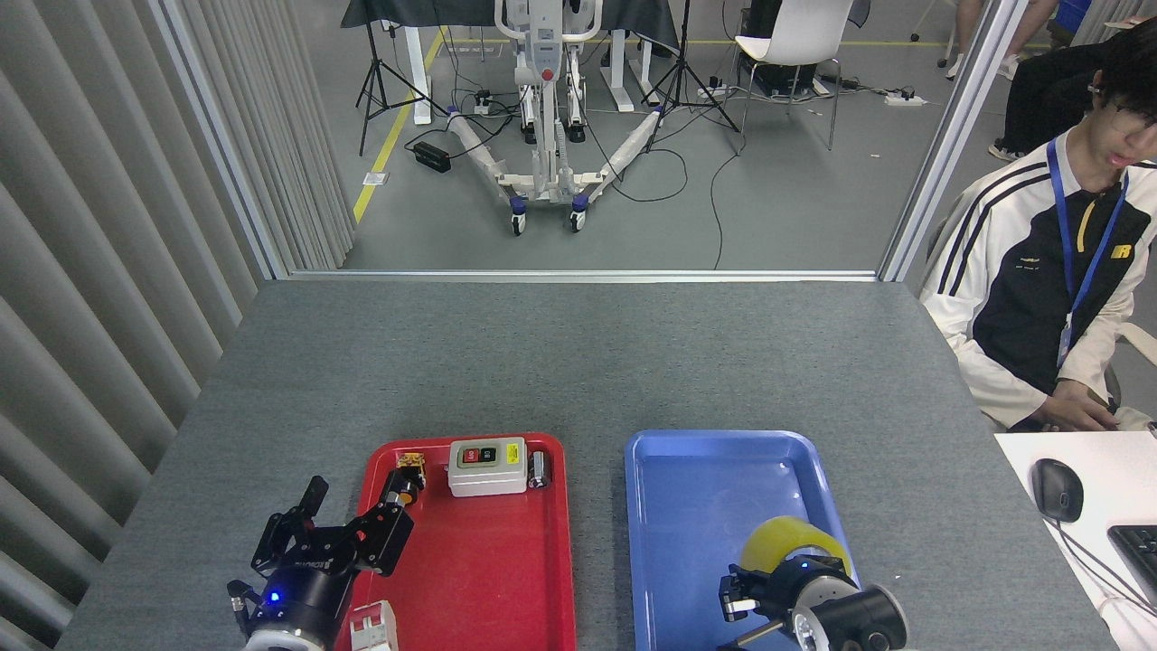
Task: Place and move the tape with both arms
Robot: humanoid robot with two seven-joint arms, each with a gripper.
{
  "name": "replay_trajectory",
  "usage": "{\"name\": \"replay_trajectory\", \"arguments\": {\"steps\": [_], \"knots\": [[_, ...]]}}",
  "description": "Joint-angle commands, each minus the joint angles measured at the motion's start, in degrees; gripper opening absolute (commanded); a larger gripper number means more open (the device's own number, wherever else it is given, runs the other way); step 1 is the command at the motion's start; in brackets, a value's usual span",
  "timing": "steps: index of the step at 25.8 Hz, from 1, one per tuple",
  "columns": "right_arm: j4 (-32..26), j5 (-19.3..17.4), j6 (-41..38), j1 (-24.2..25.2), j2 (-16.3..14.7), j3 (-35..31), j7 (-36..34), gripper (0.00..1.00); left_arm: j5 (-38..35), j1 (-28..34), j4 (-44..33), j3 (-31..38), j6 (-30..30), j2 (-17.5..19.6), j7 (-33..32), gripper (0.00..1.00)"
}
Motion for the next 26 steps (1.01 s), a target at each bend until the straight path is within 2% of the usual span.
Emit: {"name": "replay_trajectory", "arguments": {"steps": [1,5,8,12,16,18,26], "knots": [[0.3,0.0,0.9,-0.1,-0.1,0.1,-2.6,1.0,-0.4,0.0,0.1,-0.9,-1.6,0.2,0.6,1.0],[-0.7,-0.1,0.7,0.4,0.0,0.0,-6.0,1.0,-1.9,0.0,-0.1,-0.9,-1.7,-0.3,0.8,1.0],[-1.9,0.0,0.8,2.0,-0.2,-0.2,-12.3,1.0,-2.9,0.2,0.1,-0.9,-1.7,-0.5,0.9,1.0],[-3.7,0.3,1.2,6.2,-0.3,-1.8,-30.2,1.0,-3.0,0.1,0.1,-0.9,-1.6,-0.4,0.7,1.0],[-3.7,0.7,3.8,9.9,-0.4,-4.8,-53.7,1.0,-2.9,0.0,-0.4,-0.9,-1.6,0.1,0.6,1.0],[-3.6,1.0,6.0,11.5,-0.1,-6.3,-61.2,1.0,-2.8,0.0,-0.9,-0.8,-1.6,-0.4,0.9,1.0],[-3.1,0.8,7.1,12.5,0.4,-7.5,-62.0,1.0,-4.1,0.1,-1.1,-0.8,-1.7,-0.4,1.1,1.0]]}}
